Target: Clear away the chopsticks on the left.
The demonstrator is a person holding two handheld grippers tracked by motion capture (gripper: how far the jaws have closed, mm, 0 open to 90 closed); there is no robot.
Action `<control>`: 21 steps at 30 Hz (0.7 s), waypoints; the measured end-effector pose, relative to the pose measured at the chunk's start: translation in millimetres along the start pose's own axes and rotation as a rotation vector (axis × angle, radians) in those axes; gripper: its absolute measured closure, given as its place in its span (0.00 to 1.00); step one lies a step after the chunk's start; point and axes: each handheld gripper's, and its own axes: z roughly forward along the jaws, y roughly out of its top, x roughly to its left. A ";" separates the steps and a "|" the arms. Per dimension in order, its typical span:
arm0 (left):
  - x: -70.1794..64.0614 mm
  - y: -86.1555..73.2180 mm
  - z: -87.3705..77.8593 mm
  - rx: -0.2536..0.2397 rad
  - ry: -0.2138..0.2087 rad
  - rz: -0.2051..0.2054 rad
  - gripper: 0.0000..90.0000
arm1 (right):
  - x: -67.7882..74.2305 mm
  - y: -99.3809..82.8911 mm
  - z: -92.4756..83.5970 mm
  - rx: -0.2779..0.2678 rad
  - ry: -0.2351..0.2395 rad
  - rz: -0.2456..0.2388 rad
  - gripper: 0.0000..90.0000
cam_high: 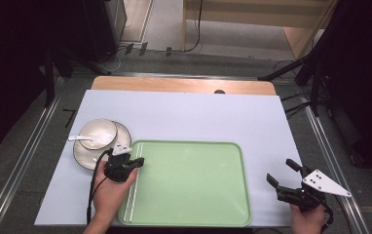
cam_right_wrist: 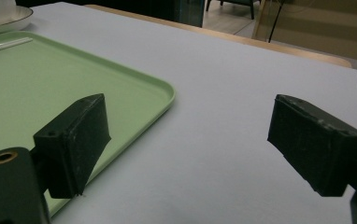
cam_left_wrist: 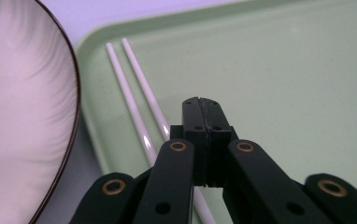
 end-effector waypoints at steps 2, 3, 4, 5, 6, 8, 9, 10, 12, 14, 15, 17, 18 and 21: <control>-1.2 -2.7 -7.9 -0.004 0.003 0.012 1.00 | -1.5 -0.6 -0.1 -0.001 0.000 0.007 0.15; -0.5 -4.1 -10.6 -0.005 0.003 0.013 1.00 | -1.9 -0.7 -0.1 0.003 -0.003 0.014 0.15; 1.2 -7.7 -14.1 -0.002 0.005 0.013 1.00 | -1.8 -0.4 0.0 0.002 -0.006 0.016 0.15; 1.2 -7.7 -14.1 -0.002 0.005 0.013 1.00 | -1.8 -0.4 0.0 0.002 -0.006 0.016 0.15; 2.4 -10.0 -15.0 0.002 0.008 0.013 1.00 | -1.6 -0.2 0.0 0.000 -0.004 0.011 0.15; 4.6 -13.0 -18.1 0.000 -0.012 0.006 1.00 | -0.3 0.4 -0.4 -0.003 -0.003 0.004 0.15; 5.3 -13.8 -20.3 -0.004 -0.019 0.006 1.00 | 0.1 0.7 -0.5 -0.004 -0.004 0.001 0.15; 6.9 -15.2 -24.8 -0.020 -0.031 0.004 1.00 | 0.2 0.9 -0.6 -0.004 -0.005 0.001 0.15; 10.8 -17.2 -32.0 -0.047 -0.068 -0.001 0.90 | -0.2 0.7 -1.0 -0.006 -0.006 0.006 0.15; 14.8 -20.3 -37.3 -0.057 -0.099 -0.002 0.86 | -0.6 0.4 -0.9 -0.006 -0.006 0.009 0.15; 15.7 -22.2 -39.4 -0.062 -0.100 0.004 0.86 | -0.8 0.3 -0.7 -0.004 -0.007 0.012 0.15; 16.5 -25.1 -43.9 -0.068 -0.092 0.010 0.86 | -1.0 0.4 0.0 -0.001 -0.007 0.010 0.15; 17.6 -26.3 -47.1 -0.077 -0.097 0.009 0.86 | -0.6 0.6 -0.1 0.000 -0.007 0.008 0.15; 23.2 -28.9 -61.9 -0.147 -0.116 -0.014 0.76 | 1.2 1.2 -0.7 -0.001 -0.006 0.000 0.15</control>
